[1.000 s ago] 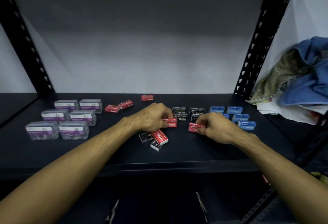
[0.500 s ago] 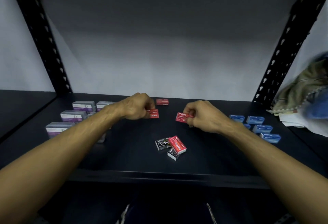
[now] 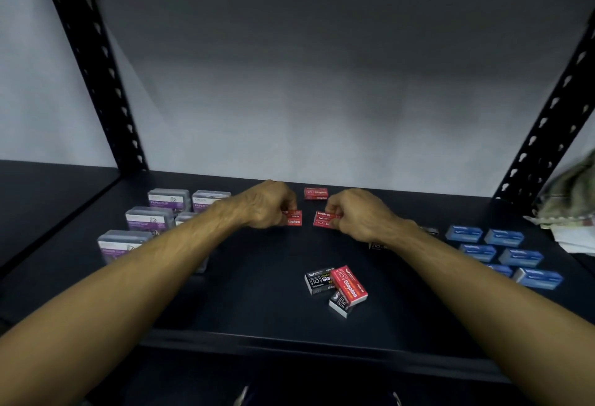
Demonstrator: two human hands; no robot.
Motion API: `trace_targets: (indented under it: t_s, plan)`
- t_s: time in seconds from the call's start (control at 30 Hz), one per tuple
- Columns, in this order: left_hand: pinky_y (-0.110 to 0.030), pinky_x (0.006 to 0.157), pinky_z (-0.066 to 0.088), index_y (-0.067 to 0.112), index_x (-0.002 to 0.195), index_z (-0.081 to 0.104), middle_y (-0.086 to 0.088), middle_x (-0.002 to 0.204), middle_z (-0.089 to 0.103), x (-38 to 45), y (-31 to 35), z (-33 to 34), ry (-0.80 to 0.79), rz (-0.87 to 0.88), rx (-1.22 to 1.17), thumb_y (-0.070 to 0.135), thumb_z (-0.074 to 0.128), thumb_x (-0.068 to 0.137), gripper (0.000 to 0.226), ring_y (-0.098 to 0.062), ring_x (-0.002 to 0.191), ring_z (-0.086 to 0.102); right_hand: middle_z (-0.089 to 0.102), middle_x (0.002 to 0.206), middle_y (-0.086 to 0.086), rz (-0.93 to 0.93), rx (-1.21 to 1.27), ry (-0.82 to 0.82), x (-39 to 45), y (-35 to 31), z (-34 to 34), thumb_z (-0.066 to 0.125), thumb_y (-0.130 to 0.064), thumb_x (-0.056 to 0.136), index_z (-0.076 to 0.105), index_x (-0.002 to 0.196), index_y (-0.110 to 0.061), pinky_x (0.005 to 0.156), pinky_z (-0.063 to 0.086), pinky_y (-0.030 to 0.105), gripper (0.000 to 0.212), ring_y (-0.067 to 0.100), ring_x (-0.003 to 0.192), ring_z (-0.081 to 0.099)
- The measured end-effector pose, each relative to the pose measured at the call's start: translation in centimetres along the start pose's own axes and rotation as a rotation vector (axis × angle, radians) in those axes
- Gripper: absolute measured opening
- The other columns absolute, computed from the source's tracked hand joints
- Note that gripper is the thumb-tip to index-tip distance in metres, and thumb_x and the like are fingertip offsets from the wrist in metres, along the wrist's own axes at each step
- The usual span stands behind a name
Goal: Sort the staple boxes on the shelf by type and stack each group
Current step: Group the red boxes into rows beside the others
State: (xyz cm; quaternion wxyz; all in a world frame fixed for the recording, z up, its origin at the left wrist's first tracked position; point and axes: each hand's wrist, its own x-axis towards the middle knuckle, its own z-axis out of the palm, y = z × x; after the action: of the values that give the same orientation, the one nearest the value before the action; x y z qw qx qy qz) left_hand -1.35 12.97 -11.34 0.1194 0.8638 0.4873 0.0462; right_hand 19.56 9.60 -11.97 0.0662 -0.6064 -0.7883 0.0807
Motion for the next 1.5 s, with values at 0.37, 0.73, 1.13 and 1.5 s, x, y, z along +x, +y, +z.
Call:
trace_targets:
  t_s: [0.37, 0.73, 1.13, 1.5]
  plan:
    - [-0.024, 0.078, 0.047, 0.018, 0.105, 0.069, 0.006, 0.099, 0.067, 1.4, -0.1, 0.5, -0.033, -0.003, 0.000, 0.018, 0.070, 0.087, 0.018, -0.014, 0.092, 0.062, 0.067, 0.112, -0.003, -0.039, -0.059, -0.019, 1.2, 0.5, 0.4, 0.069, -0.028, 0.090, 0.066, 0.115, -0.022, 0.086, 0.047, 0.030, 0.026, 0.018, 0.102, 0.062]
    - [-0.023, 0.076, 0.044, 0.021, 0.102, 0.069, 0.007, 0.096, 0.064, 1.6, -0.4, 1.1, -0.033, -0.007, -0.008, 0.019, 0.071, 0.086, 0.017, -0.013, 0.090, 0.061, 0.065, 0.123, 0.000, -0.057, -0.053, -0.033, 1.0, 0.4, 0.3, 0.067, -0.027, 0.092, 0.062, 0.126, -0.018, 0.091, 0.045, 0.029, 0.036, 0.017, 0.110, 0.061]
    - [-0.027, 0.080, 0.048, 0.025, 0.115, 0.066, 0.005, 0.107, 0.066, 0.4, -3.8, -3.4, 0.106, -0.087, -0.168, 0.048, 0.068, 0.086, 0.037, -0.013, 0.096, 0.062, 0.070, 0.108, -0.002, -0.084, 0.013, 0.070, 1.6, 0.3, -0.9, 0.054, -0.039, 0.098, 0.066, 0.117, -0.021, 0.082, 0.050, 0.032, 0.029, 0.016, 0.096, 0.064]
    - [-0.027, 0.081, 0.049, 0.018, 0.118, 0.065, 0.001, 0.116, 0.067, 2.2, -4.5, -0.9, -0.009, -0.176, -0.088, 0.043, 0.069, 0.088, 0.039, -0.015, 0.097, 0.063, 0.067, 0.115, 0.000, -0.049, 0.035, 0.007, 7.2, 0.9, 0.3, 0.050, -0.018, 0.099, 0.067, 0.118, -0.021, 0.087, 0.052, 0.037, 0.025, 0.018, 0.098, 0.061]
